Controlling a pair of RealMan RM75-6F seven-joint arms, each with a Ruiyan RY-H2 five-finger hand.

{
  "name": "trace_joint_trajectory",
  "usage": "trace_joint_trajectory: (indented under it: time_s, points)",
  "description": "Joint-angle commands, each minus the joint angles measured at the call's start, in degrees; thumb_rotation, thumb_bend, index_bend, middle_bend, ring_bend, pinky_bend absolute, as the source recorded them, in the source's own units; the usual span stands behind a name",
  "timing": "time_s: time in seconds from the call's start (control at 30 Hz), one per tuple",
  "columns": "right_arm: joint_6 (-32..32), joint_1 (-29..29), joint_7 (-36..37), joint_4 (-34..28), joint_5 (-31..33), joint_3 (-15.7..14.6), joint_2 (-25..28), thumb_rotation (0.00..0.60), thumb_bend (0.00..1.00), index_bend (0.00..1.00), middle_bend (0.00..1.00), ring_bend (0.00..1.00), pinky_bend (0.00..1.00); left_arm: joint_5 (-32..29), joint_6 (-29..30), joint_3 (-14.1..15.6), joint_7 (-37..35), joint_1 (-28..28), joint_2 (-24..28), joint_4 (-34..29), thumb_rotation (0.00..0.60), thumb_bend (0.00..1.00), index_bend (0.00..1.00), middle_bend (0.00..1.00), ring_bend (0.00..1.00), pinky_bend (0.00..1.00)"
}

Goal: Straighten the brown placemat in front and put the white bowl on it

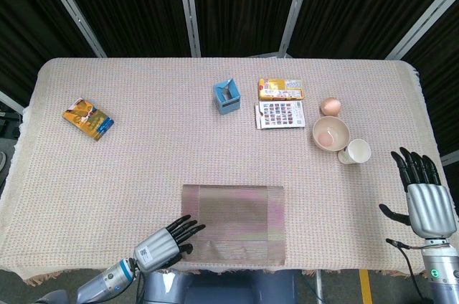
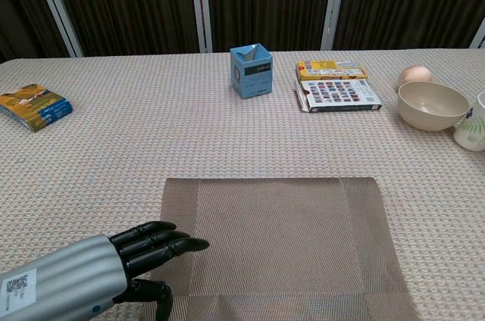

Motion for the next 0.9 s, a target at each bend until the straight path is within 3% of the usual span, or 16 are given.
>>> trace_joint_trajectory:
  time_s: [0.03, 0.6, 0.9]
  points:
    - [0.02, -0.01, -0.04, 0.01, -0.03, 0.01, 0.0, 0.6, 0.0, 0.0, 0.0, 0.0, 0.0, -0.11, -0.14, -0.09, 0.26, -0.27, 0.0, -0.4, 0.6, 0.41, 0.46, 0.0, 0.0, 0.0]
    - [0.15, -0.13, 0.1, -0.13, -0.39, 0.06, 0.2, 0.6, 0.0, 0.0, 0.0, 0.0, 0.0, -1.73, -2.22, 0.75, 1.22, -0.79, -0.58, -0.96, 0.6, 0.45, 0.46, 0.0, 0.0, 0.0]
    - [0.27, -0.2, 0.24, -0.34, -0.72, 0.06, 0.35, 0.6, 0.0, 0.0, 0.0, 0.0, 0.0, -2.48, -1.99, 0.62, 0.83, -0.98, -0.68, -1.28, 0.6, 0.48, 0.56, 0.0, 0.0, 0.0]
